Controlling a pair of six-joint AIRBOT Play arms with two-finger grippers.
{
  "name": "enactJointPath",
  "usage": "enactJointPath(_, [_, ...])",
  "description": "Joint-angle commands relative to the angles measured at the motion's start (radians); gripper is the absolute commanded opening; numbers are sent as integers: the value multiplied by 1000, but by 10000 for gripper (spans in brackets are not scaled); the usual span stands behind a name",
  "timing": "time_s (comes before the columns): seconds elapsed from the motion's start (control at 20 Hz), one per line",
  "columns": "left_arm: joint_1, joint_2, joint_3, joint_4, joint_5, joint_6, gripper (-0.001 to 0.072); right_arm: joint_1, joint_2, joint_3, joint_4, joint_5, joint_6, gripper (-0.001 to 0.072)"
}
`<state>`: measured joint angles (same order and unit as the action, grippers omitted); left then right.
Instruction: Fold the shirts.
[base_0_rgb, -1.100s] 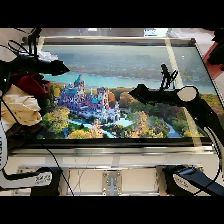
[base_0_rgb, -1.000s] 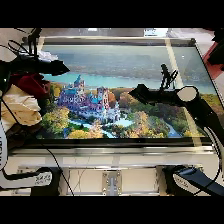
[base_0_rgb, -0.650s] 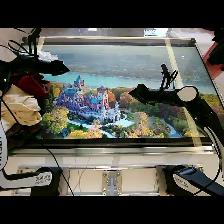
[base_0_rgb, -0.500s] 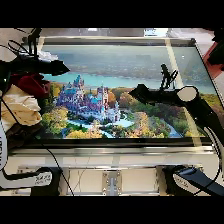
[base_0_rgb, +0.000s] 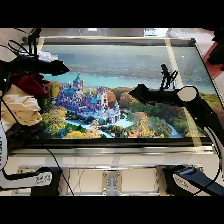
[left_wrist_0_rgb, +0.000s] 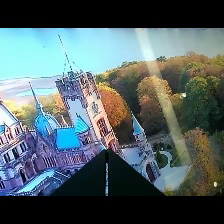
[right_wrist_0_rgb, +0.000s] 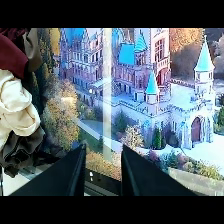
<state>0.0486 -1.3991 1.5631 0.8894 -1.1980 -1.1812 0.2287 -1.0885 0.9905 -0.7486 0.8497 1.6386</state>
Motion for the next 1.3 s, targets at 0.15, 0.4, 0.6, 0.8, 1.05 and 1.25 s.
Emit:
enactJointPath(0.15, [0, -1, 0, 0, 0, 0, 12, 3, 0, 0, 3, -85, 1, 270])
enactJointPath(0.4, [0, -1, 0, -11, 6, 0, 12, 3, 0, 0, -20, -116, 4, 270])
enactJointPath(0.6, [0, -1, 0, -6, 54, 1, 12, 3, 0, 0, -132, -240, 4, 270])
enactJointPath(0.8, [3, -1, 0, 171, 148, 13, 12, 3, 0, 0, -289, -245, 4, 270])
enactJointPath(1.05, [2, -1, 0, 469, 239, -1, 12, 3, 0, 0, -382, -234, 4, 270])
enactJointPath(1.25, [2, -1, 0, 529, 245, -1, 12, 3, 0, 0, -397, -234, 4, 270])
